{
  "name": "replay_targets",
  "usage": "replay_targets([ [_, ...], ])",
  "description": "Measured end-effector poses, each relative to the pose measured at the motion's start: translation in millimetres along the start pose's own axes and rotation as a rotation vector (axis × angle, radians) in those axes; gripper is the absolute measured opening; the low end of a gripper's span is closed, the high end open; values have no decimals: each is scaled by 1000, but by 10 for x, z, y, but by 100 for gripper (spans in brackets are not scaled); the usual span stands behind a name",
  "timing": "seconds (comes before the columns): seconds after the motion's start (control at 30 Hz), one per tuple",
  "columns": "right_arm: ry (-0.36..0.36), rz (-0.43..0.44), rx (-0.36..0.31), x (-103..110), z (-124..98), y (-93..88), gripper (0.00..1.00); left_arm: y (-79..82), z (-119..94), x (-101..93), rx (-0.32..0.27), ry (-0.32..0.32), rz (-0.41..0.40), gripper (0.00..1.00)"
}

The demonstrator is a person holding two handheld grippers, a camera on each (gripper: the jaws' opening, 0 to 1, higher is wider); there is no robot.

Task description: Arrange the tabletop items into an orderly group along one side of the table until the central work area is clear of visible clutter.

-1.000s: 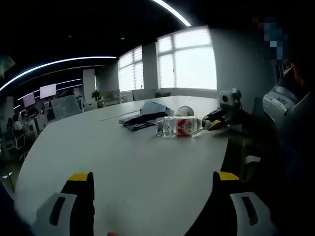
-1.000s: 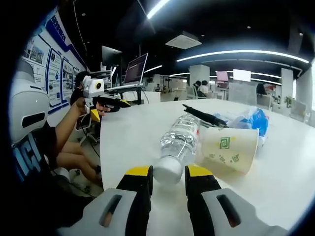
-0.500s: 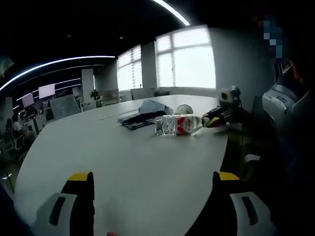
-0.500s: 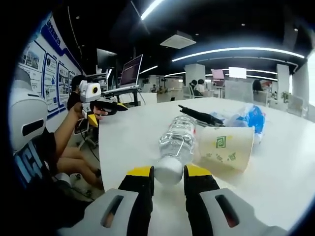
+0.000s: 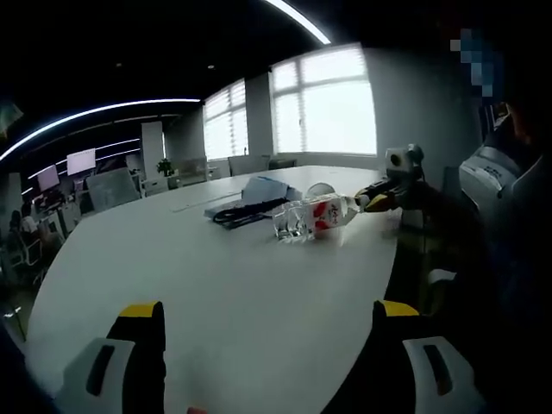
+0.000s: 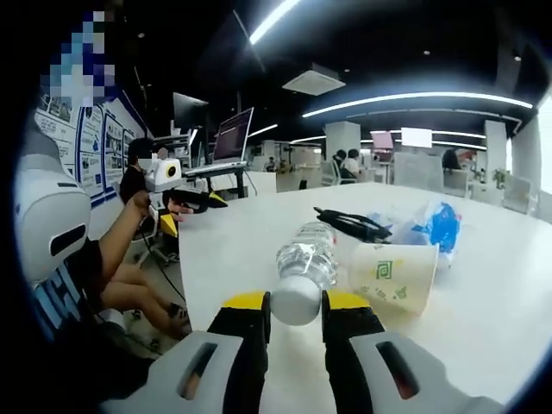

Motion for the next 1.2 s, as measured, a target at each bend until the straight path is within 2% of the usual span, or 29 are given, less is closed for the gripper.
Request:
replay_targets([
  [1.2, -15, -75, -143, 42, -116, 470, 19, -7, -1, 0, -2, -5, 3, 100],
])
Point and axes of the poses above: the point that each gripper's makers call its tool centre point, and the gripper's own axes: z roughly forward along the fingers, x roughly to its left, y roughly out of its top, the point moved 9 cm from there along -z, roughly backward along the fingers, and after that the axes turned 9 degrees about z, right-handed, at the moved point
